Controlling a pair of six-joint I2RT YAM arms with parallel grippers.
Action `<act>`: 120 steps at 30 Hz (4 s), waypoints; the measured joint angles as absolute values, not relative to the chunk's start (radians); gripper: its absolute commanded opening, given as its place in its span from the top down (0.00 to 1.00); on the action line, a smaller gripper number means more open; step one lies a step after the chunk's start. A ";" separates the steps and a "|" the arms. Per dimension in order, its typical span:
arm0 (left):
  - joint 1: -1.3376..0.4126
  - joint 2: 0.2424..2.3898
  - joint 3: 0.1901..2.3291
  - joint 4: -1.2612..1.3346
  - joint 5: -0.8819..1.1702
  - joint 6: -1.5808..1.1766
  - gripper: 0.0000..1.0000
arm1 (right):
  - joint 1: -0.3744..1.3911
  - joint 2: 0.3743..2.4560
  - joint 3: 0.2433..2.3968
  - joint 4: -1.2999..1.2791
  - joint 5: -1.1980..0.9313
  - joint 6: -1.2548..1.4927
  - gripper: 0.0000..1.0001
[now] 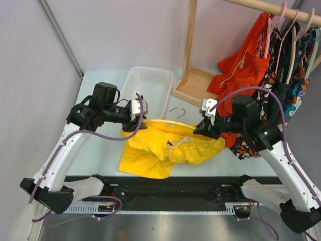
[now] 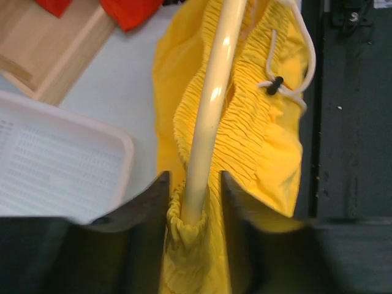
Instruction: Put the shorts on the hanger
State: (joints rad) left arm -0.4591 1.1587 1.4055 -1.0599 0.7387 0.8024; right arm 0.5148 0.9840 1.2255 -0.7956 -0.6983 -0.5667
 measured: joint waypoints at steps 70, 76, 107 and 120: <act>-0.405 1.006 1.269 -0.602 0.709 0.332 0.00 | 0.066 1.711 2.350 -0.826 0.113 0.194 1.00; -0.405 1.006 1.251 -0.600 0.705 0.329 0.00 | 0.061 1.720 2.334 -0.823 0.114 0.203 0.62; -0.045 1.209 1.338 -0.746 0.646 0.054 0.00 | 0.233 1.025 1.524 -0.655 -0.266 -0.051 0.00; -0.043 0.991 1.069 -0.823 0.390 0.180 0.00 | 0.238 0.872 1.177 -0.754 -0.361 -0.163 0.00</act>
